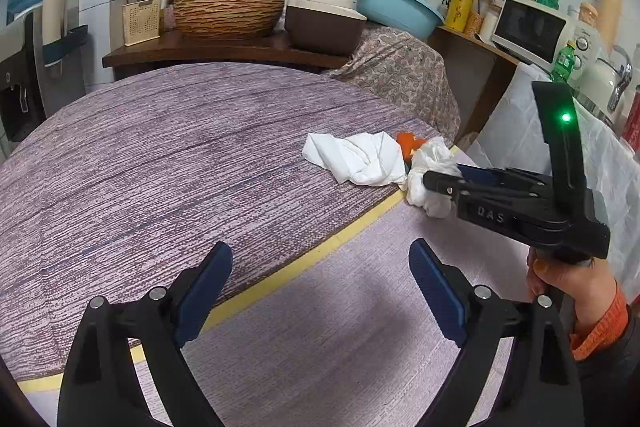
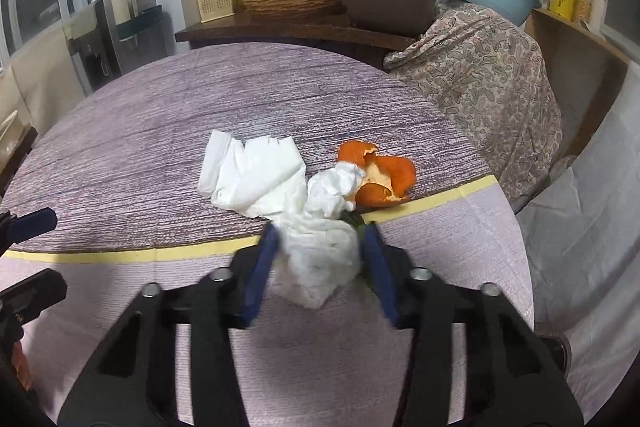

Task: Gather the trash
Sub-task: 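Grasp a white tissue with the left tool while the right tool grasps another tissue, then carry both white tissues over the bin and release them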

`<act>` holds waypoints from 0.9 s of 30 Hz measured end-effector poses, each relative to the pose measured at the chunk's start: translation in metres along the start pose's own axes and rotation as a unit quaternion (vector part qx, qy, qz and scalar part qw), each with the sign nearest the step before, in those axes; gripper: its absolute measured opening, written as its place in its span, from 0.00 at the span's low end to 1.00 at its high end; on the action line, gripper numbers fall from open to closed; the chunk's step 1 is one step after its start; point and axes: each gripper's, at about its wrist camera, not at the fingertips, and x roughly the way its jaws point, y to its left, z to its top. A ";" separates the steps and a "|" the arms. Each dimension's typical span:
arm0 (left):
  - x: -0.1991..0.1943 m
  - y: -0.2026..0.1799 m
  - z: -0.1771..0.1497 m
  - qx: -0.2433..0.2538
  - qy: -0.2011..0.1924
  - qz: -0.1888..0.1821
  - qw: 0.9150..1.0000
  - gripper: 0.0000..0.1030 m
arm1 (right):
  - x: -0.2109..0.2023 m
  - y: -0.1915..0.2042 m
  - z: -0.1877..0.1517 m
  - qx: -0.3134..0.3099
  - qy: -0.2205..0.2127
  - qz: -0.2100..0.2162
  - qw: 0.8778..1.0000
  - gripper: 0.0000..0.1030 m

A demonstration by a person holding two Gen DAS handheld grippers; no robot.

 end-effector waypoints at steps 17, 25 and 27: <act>0.064 -0.066 0.047 0.101 0.047 0.022 0.994 0.73 | -0.105 -0.017 -0.053 0.030 -0.076 0.053 0.995 0.25; 0.130 -0.087 0.057 0.172 0.084 0.074 0.979 0.53 | -0.122 -0.024 -0.082 0.044 -0.073 0.055 0.995 0.25; 0.135 -0.081 0.055 0.166 0.091 0.065 0.980 0.40 | -0.125 -0.027 -0.087 0.049 -0.074 0.055 0.995 0.25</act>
